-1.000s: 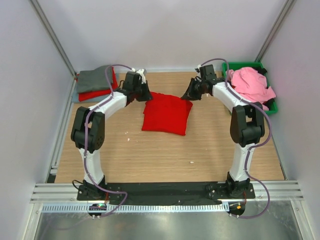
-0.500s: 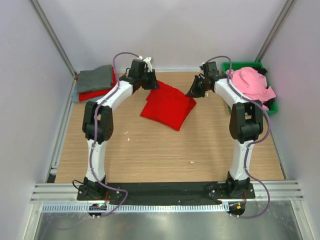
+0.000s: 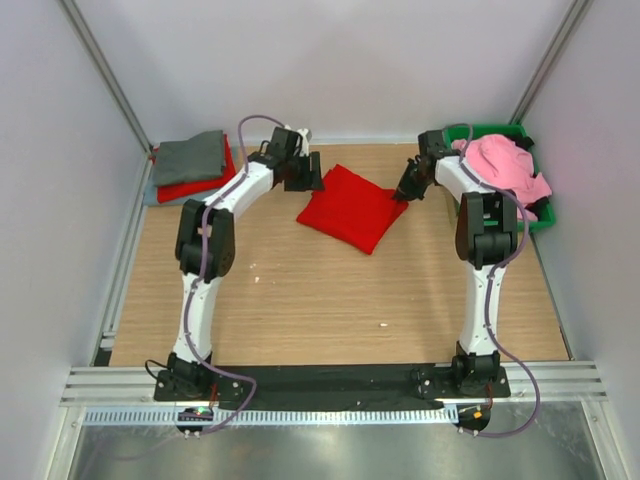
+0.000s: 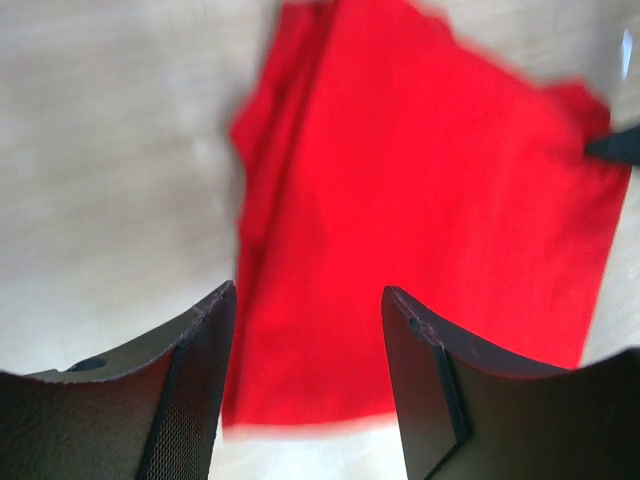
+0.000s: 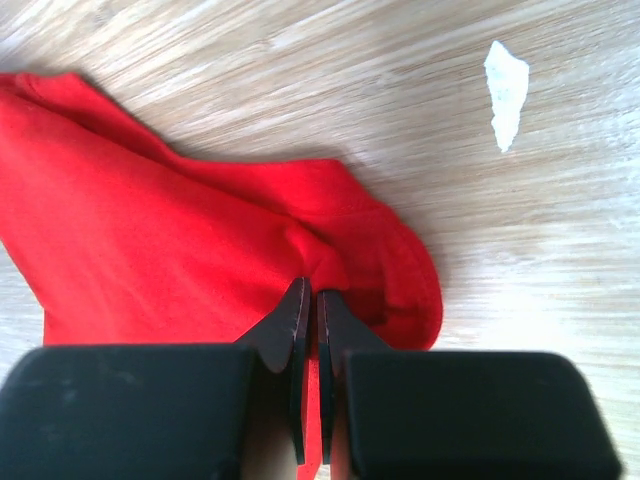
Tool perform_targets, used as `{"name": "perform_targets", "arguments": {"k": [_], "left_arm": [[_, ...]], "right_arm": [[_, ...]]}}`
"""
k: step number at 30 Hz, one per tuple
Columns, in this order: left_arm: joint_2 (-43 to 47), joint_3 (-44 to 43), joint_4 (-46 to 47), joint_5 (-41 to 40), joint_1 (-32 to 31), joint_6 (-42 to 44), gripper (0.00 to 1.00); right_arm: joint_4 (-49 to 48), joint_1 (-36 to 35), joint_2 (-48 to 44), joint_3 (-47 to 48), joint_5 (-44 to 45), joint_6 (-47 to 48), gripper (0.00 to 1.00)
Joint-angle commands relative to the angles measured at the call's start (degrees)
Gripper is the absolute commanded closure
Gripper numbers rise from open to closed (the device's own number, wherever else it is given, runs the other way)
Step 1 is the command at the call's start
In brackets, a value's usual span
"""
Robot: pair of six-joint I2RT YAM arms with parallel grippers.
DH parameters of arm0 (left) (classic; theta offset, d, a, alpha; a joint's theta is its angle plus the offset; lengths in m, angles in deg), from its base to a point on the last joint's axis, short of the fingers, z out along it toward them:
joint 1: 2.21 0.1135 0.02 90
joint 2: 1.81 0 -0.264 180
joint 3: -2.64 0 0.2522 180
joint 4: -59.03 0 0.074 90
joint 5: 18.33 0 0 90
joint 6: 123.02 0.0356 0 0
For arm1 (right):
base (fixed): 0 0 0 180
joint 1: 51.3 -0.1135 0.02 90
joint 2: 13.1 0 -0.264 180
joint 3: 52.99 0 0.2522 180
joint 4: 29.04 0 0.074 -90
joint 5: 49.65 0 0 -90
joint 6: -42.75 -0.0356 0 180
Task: Fold and stack the t-shirts
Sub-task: Fold the tshirt
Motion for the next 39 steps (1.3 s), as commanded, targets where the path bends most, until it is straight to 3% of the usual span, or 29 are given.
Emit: {"name": "perform_targets", "arguments": {"k": [1,6,7,11,12,13,14,18,19,23,33,39], "left_arm": [[12.9,8.1,6.3,-3.2,-2.4,-0.9,0.39],[15.3,12.7,6.9,-4.5,-3.6,-0.5,0.38],[15.1,12.6,6.7,-4.3,-3.7,-0.5,0.38],[11.5,11.0,6.4,-3.1,-5.4,0.5,0.39],[10.5,10.4,6.4,-2.8,-5.7,0.6,0.39],[9.3,8.1,5.6,-2.4,-6.0,0.5,0.39],[7.2,7.1,5.1,-2.0,-6.5,0.4,0.39],[5.1,4.9,4.6,-0.7,-8.8,0.4,0.39],[5.0,5.1,4.8,-0.9,-9.4,0.5,0.39],[4.8,8.1,5.3,-2.0,-13.4,0.5,0.4],[9.7,24.1,7.4,-13.8,-20.0,-2.9,0.44],[15.6,32.8,1.4,-24.7,-26.1,-13.1,0.43]], "right_arm": [[-0.5,-1.0,-5.7,1.5,2.4,0.1,0.99],[-1.4,-0.1,-9.8,-6.4,16.0,-3.4,0.99],[-4.8,-0.1,-12.1,-12.2,17.1,-4.7,0.99],[-8.1,0.3,-12.2,-19.2,18.0,-6.7,0.97],[-8.0,0.4,-11.6,-19.2,17.5,-6.7,0.93],[-8.1,0.3,-11.1,-19.1,17.1,-6.2,0.78],[-7.8,0.3,-10.3,-18.8,16.9,-5.9,0.71],[-5.4,0.3,-11.3,-17.4,18.3,-4.6,0.61],[-4.8,0.4,-12.0,-17.5,19.7,-4.4,0.52],[-1.2,0.4,-16.7,-19.5,22.7,-2.7,0.43],[2.3,0.5,-34.6,-30.7,24.0,-1.6,0.37],[4.7,0.0,-45.7,-34.7,17.7,-2.2,0.35]]}}
